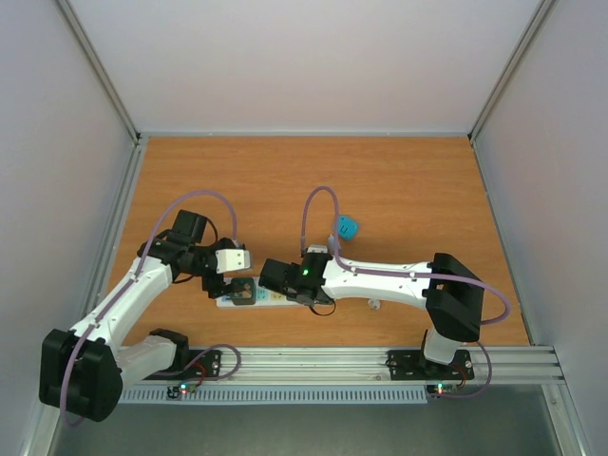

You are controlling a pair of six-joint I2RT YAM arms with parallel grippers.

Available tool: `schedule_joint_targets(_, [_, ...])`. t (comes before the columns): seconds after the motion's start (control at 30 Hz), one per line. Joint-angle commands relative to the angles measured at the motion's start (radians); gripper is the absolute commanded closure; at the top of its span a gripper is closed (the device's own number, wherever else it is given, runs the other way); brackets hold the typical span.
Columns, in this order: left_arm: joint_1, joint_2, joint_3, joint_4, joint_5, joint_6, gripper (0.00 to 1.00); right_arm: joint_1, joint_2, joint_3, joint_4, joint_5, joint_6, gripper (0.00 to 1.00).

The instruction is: Insert the plug

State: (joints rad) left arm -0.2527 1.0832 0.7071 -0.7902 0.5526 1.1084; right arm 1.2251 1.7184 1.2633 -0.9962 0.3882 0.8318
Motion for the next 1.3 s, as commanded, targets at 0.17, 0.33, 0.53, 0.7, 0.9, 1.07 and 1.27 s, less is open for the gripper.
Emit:
schedule_joint_targets(0.17, [0.005, -0.025, 0.009, -0.021, 0.003, 0.013, 0.11, 0.008, 0.036, -0.011, 0.007, 0.039, 0.007, 0.99])
schedule_joint_targets(0.33, [0.004, -0.028, 0.010, -0.025, 0.005, 0.014, 0.11, 0.008, 0.054, -0.024, 0.015, 0.042, 0.003, 0.99])
schedule_joint_targets(0.53, [0.005, -0.029, 0.009, -0.026, 0.003, 0.019, 0.11, 0.008, 0.056, -0.041, 0.056, 0.020, -0.019, 0.99])
schedule_joint_targets(0.7, [0.005, -0.029, 0.012, -0.028, 0.000, 0.019, 0.11, 0.012, 0.066, -0.047, 0.050, -0.004, -0.029, 0.99])
schedule_joint_targets(0.9, [0.004, -0.025, 0.017, -0.027, 0.001, 0.021, 0.11, 0.014, 0.067, -0.062, 0.037, -0.024, -0.040, 0.99])
schedule_joint_targets(1.07, [0.005, -0.025, 0.024, -0.030, 0.003, 0.019, 0.11, 0.015, 0.093, -0.093, 0.073, -0.061, -0.060, 0.99])
schedule_joint_targets(1.27, [0.005, -0.026, 0.029, -0.035, 0.001, 0.021, 0.12, 0.016, 0.138, -0.129, 0.104, -0.079, -0.069, 0.99])
